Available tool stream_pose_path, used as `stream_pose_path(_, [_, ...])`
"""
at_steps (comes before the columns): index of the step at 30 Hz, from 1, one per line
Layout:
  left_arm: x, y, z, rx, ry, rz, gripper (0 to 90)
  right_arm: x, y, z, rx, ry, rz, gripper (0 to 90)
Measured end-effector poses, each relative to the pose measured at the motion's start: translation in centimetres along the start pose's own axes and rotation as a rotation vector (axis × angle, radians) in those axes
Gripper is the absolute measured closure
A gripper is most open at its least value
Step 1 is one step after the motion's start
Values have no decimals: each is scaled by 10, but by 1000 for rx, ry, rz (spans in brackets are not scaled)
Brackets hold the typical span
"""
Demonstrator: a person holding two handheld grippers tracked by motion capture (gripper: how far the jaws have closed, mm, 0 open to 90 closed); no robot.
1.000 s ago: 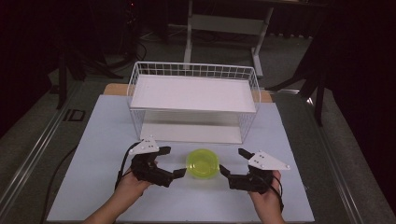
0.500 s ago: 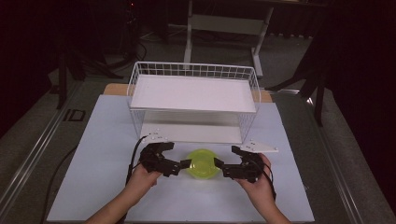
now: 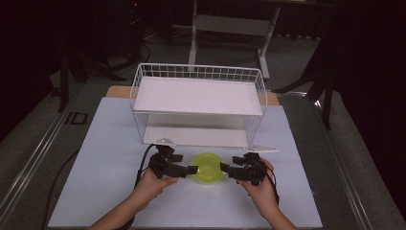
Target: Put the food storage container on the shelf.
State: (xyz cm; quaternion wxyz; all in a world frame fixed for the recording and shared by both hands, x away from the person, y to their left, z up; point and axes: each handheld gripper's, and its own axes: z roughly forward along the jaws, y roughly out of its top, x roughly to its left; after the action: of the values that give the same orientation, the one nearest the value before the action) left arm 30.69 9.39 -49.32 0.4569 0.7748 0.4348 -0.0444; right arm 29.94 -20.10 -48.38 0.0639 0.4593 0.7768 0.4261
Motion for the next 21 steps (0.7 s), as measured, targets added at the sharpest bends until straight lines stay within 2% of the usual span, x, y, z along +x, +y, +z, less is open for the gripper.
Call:
stream_pose_path(3, [2,-2,7,28,2,-28,188,-1,0,4,16,8,23,413])
stream_pose_path(4, [2,-3,9,36,6,-35,247,-1,0,4,18,9,31,431])
stream_pose_path(8, [4,-5,14,34,3,-52,393,-1,-2,9,38,26,56,476])
stream_pose_path(10, [5,-6,14,39,14,-61,424,-2,-5,11,52,22,63,523])
stream_pose_path(11, [6,-6,15,43,-4,-66,448,-3,-6,12,61,26,71,549])
stream_pose_path(12, [6,-6,15,43,-6,-66,451,-4,-7,13,61,40,88,585])
stream_pose_path(14, [4,-6,14,46,-13,-59,523,-3,-6,13,61,70,101,649])
stream_pose_path(17, [0,-6,14,55,-13,-46,627,1,-5,12,66,60,90,679])
stream_pose_path(21, [-3,-7,13,62,-17,-58,648,3,-6,10,71,55,100,694])
